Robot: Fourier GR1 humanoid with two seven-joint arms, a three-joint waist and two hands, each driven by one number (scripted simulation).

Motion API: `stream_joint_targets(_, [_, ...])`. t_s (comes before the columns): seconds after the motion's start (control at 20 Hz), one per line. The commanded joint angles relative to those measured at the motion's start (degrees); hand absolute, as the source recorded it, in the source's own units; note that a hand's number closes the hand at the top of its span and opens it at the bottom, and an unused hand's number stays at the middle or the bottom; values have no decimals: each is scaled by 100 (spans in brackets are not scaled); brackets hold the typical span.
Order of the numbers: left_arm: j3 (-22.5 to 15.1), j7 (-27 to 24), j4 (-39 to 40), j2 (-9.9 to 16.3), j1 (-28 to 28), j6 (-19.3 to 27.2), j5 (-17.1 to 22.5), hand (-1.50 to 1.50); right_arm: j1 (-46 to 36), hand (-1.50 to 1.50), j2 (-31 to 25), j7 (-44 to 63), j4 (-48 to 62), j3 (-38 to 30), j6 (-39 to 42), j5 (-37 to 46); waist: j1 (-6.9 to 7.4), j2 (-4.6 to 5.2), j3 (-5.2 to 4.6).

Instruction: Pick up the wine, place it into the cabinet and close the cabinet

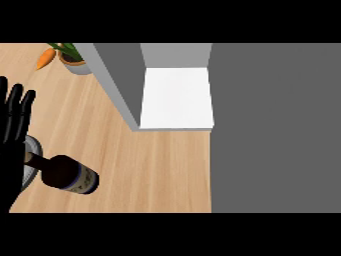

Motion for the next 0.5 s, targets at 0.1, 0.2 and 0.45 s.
stream_joint_targets(0.1, [465, 388, -2, -77, -193, 1334, -1542, -150, 383, -150, 60, -80, -371, 50, -27, 61, -29, -8, -36])
stream_joint_targets(0.2, [1043, 485, 61, 39, -63, 1907, -2161, -150, 451, -150, 60, -75, -525, -48, -81, 34, -7, -20, -23])
stream_joint_targets(0.45, [774, 1232, 385, -415, -718, 3610, -1534, -150, 567, -150, -103, 541, -240, 538, 759, -792, -41, 31, -45])
